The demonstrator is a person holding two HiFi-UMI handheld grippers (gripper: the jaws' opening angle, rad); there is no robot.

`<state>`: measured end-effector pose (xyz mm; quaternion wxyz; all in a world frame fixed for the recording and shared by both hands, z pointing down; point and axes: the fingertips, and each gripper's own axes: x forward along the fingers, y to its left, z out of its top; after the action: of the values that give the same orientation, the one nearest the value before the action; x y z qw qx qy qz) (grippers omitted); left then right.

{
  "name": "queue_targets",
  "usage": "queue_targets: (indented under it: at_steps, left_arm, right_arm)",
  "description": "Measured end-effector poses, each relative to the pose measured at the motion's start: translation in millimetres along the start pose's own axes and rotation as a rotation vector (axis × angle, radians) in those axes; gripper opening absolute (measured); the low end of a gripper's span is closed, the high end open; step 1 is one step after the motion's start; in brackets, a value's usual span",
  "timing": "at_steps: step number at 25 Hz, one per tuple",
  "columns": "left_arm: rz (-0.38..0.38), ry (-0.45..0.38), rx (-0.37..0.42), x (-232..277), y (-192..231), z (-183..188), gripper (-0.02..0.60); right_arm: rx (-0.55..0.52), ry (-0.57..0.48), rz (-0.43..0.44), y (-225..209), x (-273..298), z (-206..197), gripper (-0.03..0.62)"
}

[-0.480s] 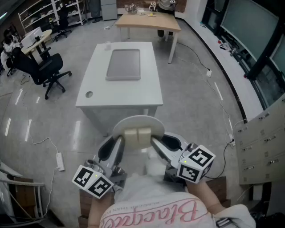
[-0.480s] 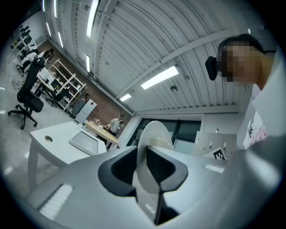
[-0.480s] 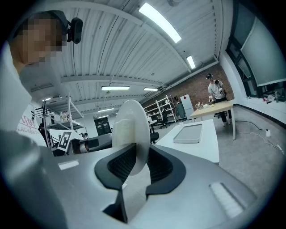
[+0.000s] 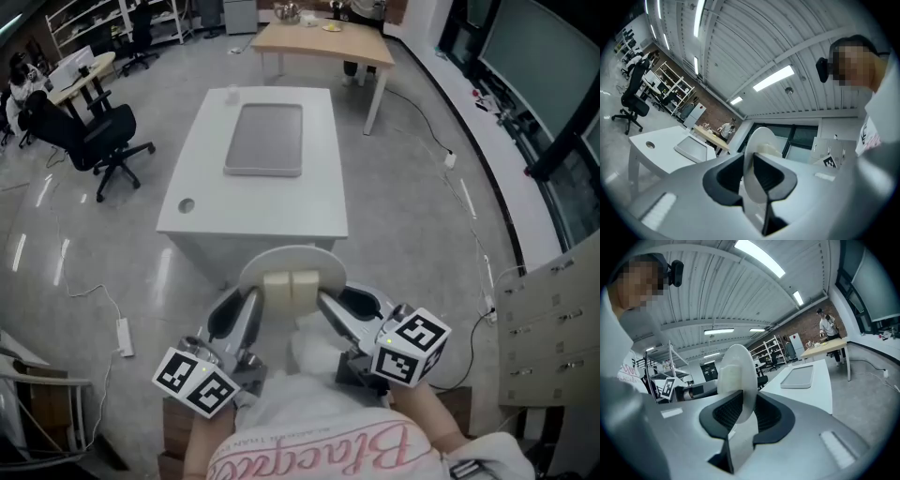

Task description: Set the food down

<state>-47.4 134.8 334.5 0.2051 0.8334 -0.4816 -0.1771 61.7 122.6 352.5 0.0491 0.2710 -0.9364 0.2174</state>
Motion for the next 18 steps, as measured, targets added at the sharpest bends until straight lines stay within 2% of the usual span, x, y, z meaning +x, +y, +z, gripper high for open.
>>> queue_targets:
  at_steps: [7,18]
  left_arm:
    - [0.081,-0.002,-0.003,36.3,40.8,9.9,0.063]
    - [0.127,-0.003,0.012,121.7,77.4,31.2,0.063]
  right_arm:
    - [0.01,0.033,0.051,-37.1,44.9,16.0,0.075]
    - [-0.002,0.048,0.078,-111.9,91.3,67.0,0.08]
